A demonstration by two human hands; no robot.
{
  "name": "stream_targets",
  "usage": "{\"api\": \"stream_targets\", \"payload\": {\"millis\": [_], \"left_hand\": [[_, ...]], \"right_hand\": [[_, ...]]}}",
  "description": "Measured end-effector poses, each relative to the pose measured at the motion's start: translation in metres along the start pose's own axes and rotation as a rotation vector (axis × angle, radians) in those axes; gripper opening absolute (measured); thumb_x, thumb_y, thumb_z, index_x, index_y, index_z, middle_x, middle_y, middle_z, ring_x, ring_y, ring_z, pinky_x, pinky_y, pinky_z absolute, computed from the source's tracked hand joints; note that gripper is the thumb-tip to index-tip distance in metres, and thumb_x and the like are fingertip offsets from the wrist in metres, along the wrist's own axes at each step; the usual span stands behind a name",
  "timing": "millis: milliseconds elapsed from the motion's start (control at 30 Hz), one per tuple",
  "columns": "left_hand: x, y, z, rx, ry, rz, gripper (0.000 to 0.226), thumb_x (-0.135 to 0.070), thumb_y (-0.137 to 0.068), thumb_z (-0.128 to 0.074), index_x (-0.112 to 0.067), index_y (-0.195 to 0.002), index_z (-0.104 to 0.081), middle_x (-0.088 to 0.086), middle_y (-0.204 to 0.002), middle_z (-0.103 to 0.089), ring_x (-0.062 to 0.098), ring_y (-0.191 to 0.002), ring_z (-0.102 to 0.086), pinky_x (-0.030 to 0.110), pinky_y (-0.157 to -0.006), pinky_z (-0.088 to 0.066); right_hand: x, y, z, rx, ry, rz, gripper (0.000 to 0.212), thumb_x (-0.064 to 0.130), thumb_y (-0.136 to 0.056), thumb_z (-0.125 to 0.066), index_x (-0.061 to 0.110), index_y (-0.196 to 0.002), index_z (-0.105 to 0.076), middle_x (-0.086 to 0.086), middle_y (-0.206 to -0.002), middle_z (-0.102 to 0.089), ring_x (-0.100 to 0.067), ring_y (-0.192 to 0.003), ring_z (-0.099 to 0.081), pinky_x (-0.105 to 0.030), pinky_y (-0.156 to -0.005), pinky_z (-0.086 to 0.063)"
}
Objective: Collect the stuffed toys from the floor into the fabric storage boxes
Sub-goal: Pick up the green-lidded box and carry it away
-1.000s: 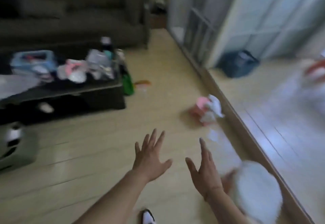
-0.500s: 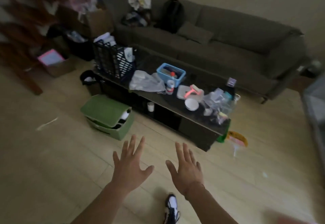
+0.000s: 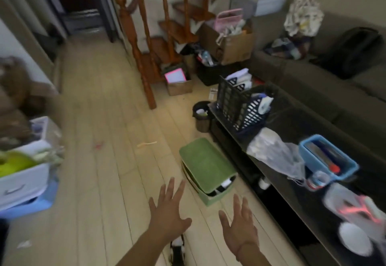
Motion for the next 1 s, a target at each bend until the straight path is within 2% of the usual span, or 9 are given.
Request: {"api": "stream_targets", "payload": {"millis": [300, 400, 567, 700, 800, 867, 933, 967, 1000], "left_hand": [[0.009, -0.182, 0.042, -0.010, 0.310, 0.155, 0.102, -0.054, -0.078, -0.067, -0.044, -0.151, 0.003, -0.008, -0.163, 0.009, 0.019, -0.150, -0.002, 0.058, -0.117, -0.008], [-0.001, -0.236, 0.042, 0.002, 0.457, 0.225, 0.100, -0.056, -0.077, -0.069, -0.042, -0.152, -0.003, -0.005, -0.163, 0.001, 0.018, -0.149, -0.010, 0.057, -0.118, -0.011], [-0.024, -0.312, 0.035, 0.050, 0.532, 0.266, 0.100, -0.061, -0.074, -0.068, -0.043, -0.151, -0.007, -0.006, -0.163, -0.005, 0.018, -0.149, -0.012, 0.054, -0.119, -0.010], [-0.021, -0.384, 0.013, 0.081, 0.532, 0.322, 0.104, -0.067, -0.063, -0.055, -0.036, -0.153, -0.013, -0.002, -0.162, -0.010, 0.019, -0.149, -0.013, 0.050, -0.119, -0.016], [-0.011, -0.443, -0.011, 0.071, 0.519, 0.351, 0.094, -0.061, -0.069, -0.057, -0.032, -0.151, -0.023, 0.000, -0.161, -0.017, 0.021, -0.148, -0.015, 0.046, -0.120, -0.018], [-0.006, -0.486, -0.033, 0.031, 0.587, 0.362, 0.078, -0.046, -0.082, -0.066, -0.027, -0.149, -0.030, 0.000, -0.156, -0.028, 0.020, -0.143, -0.027, 0.040, -0.117, -0.025], [0.002, -0.534, -0.058, -0.001, 0.746, 0.437, 0.062, -0.030, -0.093, -0.062, -0.022, -0.148, -0.034, -0.003, -0.142, -0.040, 0.017, -0.128, -0.041, 0.030, -0.103, -0.034], [0.005, -0.562, -0.073, -0.005, 0.804, 0.478, 0.060, -0.031, -0.094, -0.060, -0.023, -0.148, -0.034, -0.005, -0.141, -0.041, 0.017, -0.125, -0.043, 0.029, -0.100, -0.036], [0.011, -0.589, -0.091, -0.011, 0.802, 0.498, 0.059, -0.035, -0.094, -0.059, -0.025, -0.147, -0.035, -0.006, -0.142, -0.041, 0.017, -0.125, -0.045, 0.032, -0.103, -0.037]], "right_hand": [[0.058, -0.130, 0.002, -0.013, -0.227, -0.138, 0.076, 0.057, -0.091, -0.038, 0.034, -0.150, 0.003, 0.003, -0.159, 0.014, -0.022, -0.148, 0.000, -0.042, -0.116, -0.019], [0.060, -0.160, 0.007, -0.001, -0.303, -0.191, 0.076, 0.055, -0.092, -0.042, 0.031, -0.151, -0.001, 0.001, -0.160, 0.012, -0.023, -0.148, -0.002, -0.040, -0.117, -0.017], [0.049, -0.226, 0.014, 0.025, -0.340, -0.280, 0.078, 0.053, -0.091, -0.046, 0.029, -0.151, -0.003, -0.001, -0.160, 0.008, -0.023, -0.148, -0.005, -0.038, -0.118, -0.014], [0.035, -0.298, -0.006, 0.096, -0.380, -0.366, 0.078, 0.051, -0.091, -0.047, 0.028, -0.152, -0.004, 0.000, -0.160, 0.005, -0.021, -0.147, -0.009, -0.035, -0.117, -0.015], [0.016, -0.347, -0.029, 0.072, -0.568, -0.530, 0.080, 0.050, -0.089, -0.052, 0.022, -0.152, -0.012, -0.004, -0.160, -0.011, -0.021, -0.146, -0.016, -0.036, -0.116, -0.018], [0.000, -0.385, -0.049, 0.092, -0.698, -0.739, 0.084, 0.054, -0.085, -0.057, 0.023, -0.151, -0.016, -0.006, -0.157, -0.021, -0.027, -0.142, -0.026, -0.042, -0.112, -0.027], [-0.020, -0.420, -0.077, 0.106, -0.784, -0.932, 0.090, 0.065, -0.078, -0.056, 0.028, -0.150, -0.018, -0.004, -0.157, -0.021, -0.031, -0.138, -0.031, -0.048, -0.109, -0.031], [-0.034, -0.440, -0.092, 0.097, -0.794, -0.985, 0.089, 0.067, -0.078, -0.053, 0.027, -0.150, -0.018, -0.004, -0.157, -0.020, -0.031, -0.139, -0.030, -0.050, -0.110, -0.030], [-0.043, -0.456, -0.104, 0.100, -0.799, -1.018, 0.088, 0.067, -0.080, -0.051, 0.025, -0.150, -0.019, -0.005, -0.157, -0.020, -0.031, -0.141, -0.027, -0.050, -0.112, -0.027]]}}
Point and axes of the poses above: each hand's wrist, its own y-axis away from the middle knuckle, its own z-axis out of the back of the hand, x = y × z, the point moved 1 cm from there along -y, towards the middle knuckle
